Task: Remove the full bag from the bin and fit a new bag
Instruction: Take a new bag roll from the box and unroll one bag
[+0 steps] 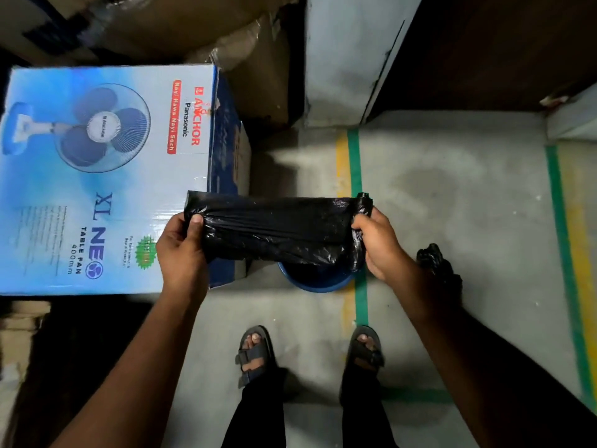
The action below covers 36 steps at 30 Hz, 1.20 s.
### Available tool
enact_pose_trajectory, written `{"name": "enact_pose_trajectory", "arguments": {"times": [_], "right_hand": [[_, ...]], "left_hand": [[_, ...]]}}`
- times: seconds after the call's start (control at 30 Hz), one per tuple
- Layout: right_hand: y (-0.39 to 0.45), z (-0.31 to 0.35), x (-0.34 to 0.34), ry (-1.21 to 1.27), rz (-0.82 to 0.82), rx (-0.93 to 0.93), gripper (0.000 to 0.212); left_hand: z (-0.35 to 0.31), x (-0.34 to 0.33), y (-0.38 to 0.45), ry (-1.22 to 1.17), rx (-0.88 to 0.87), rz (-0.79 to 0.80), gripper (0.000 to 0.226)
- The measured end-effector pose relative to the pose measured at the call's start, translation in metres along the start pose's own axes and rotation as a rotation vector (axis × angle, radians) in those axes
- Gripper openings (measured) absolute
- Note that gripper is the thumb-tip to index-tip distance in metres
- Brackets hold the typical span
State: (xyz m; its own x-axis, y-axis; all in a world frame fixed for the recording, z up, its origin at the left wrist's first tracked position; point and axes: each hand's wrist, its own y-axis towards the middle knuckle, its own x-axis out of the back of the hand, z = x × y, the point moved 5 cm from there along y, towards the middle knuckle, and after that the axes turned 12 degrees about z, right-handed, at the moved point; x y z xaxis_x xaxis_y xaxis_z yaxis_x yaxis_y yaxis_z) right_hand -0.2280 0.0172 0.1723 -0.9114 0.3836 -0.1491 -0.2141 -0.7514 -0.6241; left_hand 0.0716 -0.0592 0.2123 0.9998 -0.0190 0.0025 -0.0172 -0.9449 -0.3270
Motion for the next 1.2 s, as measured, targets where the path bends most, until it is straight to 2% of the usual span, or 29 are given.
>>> {"name": "enact_pose_trajectory", "arguments": {"times": [0.07, 0.17, 0.2, 0.33, 0.43, 0.6, 0.67, 0.73, 0.77, 0.8, 0.87, 0.97, 1.07, 1.2], "right_hand": [[-0.003, 0.002, -0.001, -0.03, -0.005, 0.053, 0.033], [-0.008, 0.007, 0.003, -0.277, 0.041, 0.091, 0.055], [-0.006, 0.005, 0.009, -0.305, 0.06, 0.085, 0.055], [-0.005, 0.004, 0.027, -0.162, 0.083, 0.04, 0.034], [-0.006, 0.005, 0.028, -0.123, 0.038, 0.056, 0.032], [-0.014, 0.005, 0.002, -0.162, 0.048, 0.115, 0.035], [-0.018, 0.005, -0.01, -0.167, 0.096, 0.135, 0.04], [-0.021, 0.006, -0.022, -0.065, 0.187, 0.139, 0.038], [-0.023, 0.008, -0.026, -0.005, 0.229, 0.137, 0.035], [-0.026, 0.01, -0.028, 0.036, 0.261, 0.136, 0.029], [-0.029, 0.011, -0.027, 0.067, 0.304, 0.121, 0.023], [-0.031, 0.007, -0.019, 0.097, 0.367, 0.069, 0.028], [-0.029, 0.005, -0.007, 0.103, 0.314, 0.056, 0.03], [-0.026, 0.0, -0.002, 0.185, 0.213, 0.004, 0.023]], "left_hand": [[0.003, -0.001, -0.002, -0.01, 0.01, -0.001, 0.012], [0.001, 0.008, -0.002, -0.011, 0.014, -0.018, 0.015], [-0.002, 0.012, -0.002, -0.011, 0.011, -0.036, 0.016], [-0.012, 0.024, 0.0, 0.008, -0.004, -0.118, 0.018], [-0.008, 0.016, 0.0, 0.039, 0.002, -0.09, 0.015], [0.009, -0.048, -0.016, 0.229, 0.025, 0.103, 0.022], [0.013, -0.079, -0.027, 0.295, 0.063, 0.259, 0.048], [0.014, -0.106, -0.036, 0.328, 0.118, 0.453, 0.075], [0.015, -0.117, -0.039, 0.336, 0.142, 0.544, 0.082], [0.014, -0.126, -0.041, 0.347, 0.158, 0.625, 0.08], [0.012, -0.135, -0.042, 0.374, 0.149, 0.761, 0.054], [0.01, -0.134, -0.038, 0.447, 0.143, 0.8, 0.018], [0.007, -0.121, -0.032, 0.494, 0.144, 0.713, 0.01], [0.009, -0.115, -0.033, 0.481, 0.176, 0.688, 0.01]]}}
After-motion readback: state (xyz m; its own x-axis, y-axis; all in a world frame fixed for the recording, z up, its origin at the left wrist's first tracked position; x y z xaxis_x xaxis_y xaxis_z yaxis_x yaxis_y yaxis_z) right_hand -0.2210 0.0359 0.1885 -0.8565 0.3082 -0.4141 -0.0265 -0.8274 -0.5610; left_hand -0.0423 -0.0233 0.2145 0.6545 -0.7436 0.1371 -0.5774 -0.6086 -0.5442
